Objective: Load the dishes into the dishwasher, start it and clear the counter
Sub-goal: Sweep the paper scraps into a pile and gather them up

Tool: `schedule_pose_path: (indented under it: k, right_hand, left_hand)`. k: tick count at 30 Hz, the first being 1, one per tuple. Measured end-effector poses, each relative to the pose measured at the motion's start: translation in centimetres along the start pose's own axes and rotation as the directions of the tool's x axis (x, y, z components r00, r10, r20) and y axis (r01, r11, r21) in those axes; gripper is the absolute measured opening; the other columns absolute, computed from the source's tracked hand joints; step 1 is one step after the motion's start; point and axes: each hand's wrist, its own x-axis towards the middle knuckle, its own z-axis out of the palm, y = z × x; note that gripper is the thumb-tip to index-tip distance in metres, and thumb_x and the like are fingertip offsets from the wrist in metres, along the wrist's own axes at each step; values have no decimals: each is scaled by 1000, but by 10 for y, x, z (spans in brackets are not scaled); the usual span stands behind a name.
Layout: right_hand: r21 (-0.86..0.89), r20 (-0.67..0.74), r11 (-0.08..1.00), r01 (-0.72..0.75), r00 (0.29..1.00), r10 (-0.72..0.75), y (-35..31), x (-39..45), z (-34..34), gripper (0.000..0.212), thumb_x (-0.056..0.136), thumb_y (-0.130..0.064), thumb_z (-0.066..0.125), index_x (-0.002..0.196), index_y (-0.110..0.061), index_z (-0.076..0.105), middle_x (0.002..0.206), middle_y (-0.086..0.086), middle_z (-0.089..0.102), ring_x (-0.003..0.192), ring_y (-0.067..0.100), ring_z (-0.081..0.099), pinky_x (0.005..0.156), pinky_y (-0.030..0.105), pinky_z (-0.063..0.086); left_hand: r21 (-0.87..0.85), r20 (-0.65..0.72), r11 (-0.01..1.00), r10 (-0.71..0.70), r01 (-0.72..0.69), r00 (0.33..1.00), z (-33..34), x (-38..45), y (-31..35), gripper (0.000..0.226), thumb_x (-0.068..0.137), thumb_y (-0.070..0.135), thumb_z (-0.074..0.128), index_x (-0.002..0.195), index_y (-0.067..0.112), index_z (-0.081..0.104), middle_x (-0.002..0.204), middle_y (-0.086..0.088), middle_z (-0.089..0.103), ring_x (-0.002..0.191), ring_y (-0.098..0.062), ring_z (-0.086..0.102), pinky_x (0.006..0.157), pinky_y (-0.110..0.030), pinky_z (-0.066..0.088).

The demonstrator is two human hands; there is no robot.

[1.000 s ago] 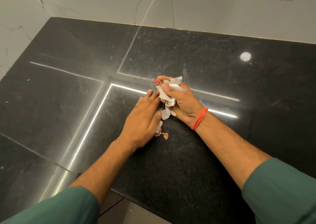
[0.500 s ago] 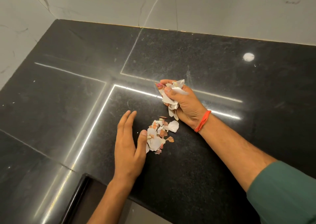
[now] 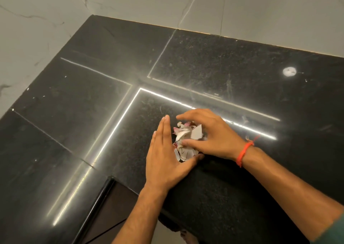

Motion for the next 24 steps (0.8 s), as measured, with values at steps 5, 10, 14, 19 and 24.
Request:
schedule_pose_path:
  k: [5,10,14,19,24]
  right_hand:
    - [24,-186,989,-143,972,145,16,-3,-27,56,86,-48,74,137,-34,57,133,-18,59,124,-3,54,104,15,40]
    - [-99,-155,983,-156,978,139,19,4,-9,49,97,-43,59,143,-28,52,135,-9,59,125,6,53,107,36,45]
    - [-181,17,983,-20,1000,24,6,1,13,52,97,-50,49,145,-29,49,143,-8,54,133,8,47,111,35,40]
    - [-190,153,980,53,988,-24,6,-5,6,75,90,-59,54,155,-28,33,162,-6,30,149,7,26,121,38,29]
    - [-304,200,950,72,980,-11,-1,-6,6,103,78,-79,57,159,-39,8,169,-4,0,154,14,12,123,43,24]
  left_hand:
    - [10,12,1000,-20,20,1000,-2,0,2,129,70,88,63,163,28,-3,171,15,4,155,-4,13,123,-46,30]
    - [18,3,1000,-11,11,1000,0,-1,1,127,71,86,63,163,29,-3,171,15,4,155,-3,12,123,-47,31]
    - [7,22,996,93,-93,995,1,-2,-1,125,75,82,64,163,27,-5,172,10,2,156,-8,14,117,-46,40]
    - [-74,36,967,249,-246,968,-1,-4,-2,114,82,72,62,164,16,5,172,2,-6,155,-18,24,103,-40,53]
    - [-301,-198,952,-5,-56,980,-3,-4,-7,95,92,72,41,164,23,4,172,5,-1,157,-13,12,119,-25,22]
